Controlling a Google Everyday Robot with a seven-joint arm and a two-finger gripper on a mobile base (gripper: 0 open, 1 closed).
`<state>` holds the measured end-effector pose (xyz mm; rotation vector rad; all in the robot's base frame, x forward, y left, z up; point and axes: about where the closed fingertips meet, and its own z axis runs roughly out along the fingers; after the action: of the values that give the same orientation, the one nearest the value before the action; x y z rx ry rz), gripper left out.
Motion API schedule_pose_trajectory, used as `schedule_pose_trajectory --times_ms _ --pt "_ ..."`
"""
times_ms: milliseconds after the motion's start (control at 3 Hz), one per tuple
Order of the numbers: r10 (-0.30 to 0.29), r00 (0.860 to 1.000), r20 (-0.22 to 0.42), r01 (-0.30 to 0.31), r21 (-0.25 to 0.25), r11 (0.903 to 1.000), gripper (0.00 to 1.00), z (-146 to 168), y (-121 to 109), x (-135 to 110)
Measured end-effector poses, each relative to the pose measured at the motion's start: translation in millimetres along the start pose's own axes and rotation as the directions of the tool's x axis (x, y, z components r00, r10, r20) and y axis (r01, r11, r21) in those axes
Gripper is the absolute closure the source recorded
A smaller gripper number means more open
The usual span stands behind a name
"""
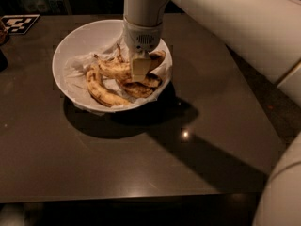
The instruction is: Pick banana from white bowl
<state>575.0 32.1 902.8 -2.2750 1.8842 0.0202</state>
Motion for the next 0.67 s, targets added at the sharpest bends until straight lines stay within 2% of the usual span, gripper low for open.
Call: schedule_pose_trajectory --times_ms 333,667 --pt "0.039 0.998 0.057 -0.042 0.053 0.9977 1.0 -29.9 23.4 9.2" --pt "0.042 0.994 0.099 -0.052 0.101 0.9935 1.0 -57.4 44.1 12.6"
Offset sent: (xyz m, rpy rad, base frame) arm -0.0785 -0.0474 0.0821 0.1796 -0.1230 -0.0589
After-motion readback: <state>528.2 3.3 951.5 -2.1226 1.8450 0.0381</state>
